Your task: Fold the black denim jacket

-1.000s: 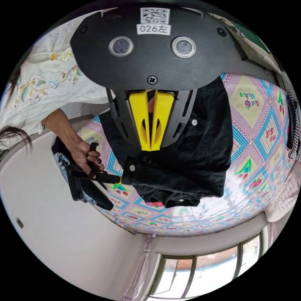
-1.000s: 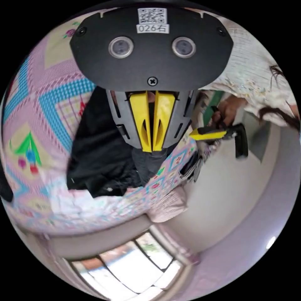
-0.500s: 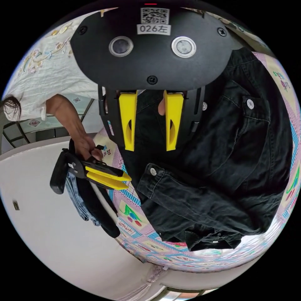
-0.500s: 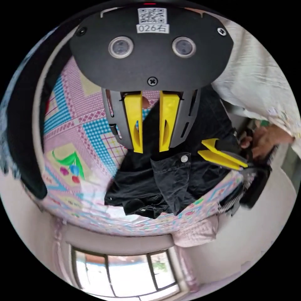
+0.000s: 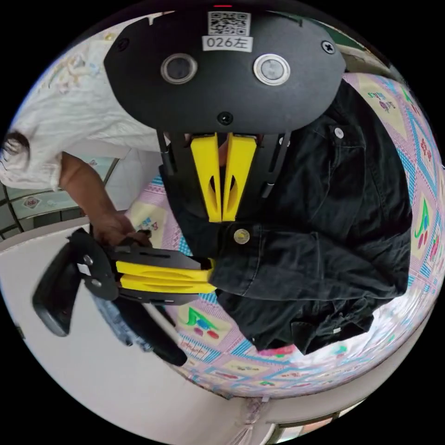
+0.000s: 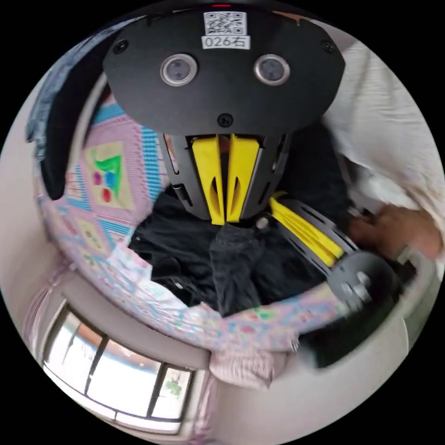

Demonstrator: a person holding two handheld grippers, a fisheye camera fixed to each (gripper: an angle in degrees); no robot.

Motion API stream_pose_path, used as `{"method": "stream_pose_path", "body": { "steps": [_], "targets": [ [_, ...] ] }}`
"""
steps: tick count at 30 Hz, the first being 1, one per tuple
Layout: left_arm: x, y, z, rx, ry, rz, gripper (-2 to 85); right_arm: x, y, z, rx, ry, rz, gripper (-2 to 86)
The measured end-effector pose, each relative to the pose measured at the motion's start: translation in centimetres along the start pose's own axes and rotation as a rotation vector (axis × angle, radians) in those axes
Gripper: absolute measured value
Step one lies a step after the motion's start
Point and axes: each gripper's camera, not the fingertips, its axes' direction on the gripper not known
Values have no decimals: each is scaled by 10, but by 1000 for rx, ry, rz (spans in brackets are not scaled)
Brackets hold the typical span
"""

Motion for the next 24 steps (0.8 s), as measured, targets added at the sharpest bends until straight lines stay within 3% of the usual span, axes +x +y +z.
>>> {"method": "stream_pose_path", "body": {
  "steps": [3,5,8,11,17,21,24],
  "targets": [
    [12,39,-92,199,28,39,-7,58,1,-51,207,-426,293,-11],
    [28,68,-133,295,-119,119,-7,97,28,-46,247,-568,478,-9],
    [15,86,-120,235,-144,52,0,146,87,6,125,-635,691,2],
    [-16,93,-92,202,8,-74,40,153,125,26,18,-511,729,35],
    [-32,56,-28,162,324,-154,140,126,135,8,20,-304,643,84],
    [-17,19,1,143,345,-154,156,120,113,2,68,-258,608,87],
    [-7,-9,19,94,306,-147,87,120,91,16,44,-217,608,43]
  ]
}}
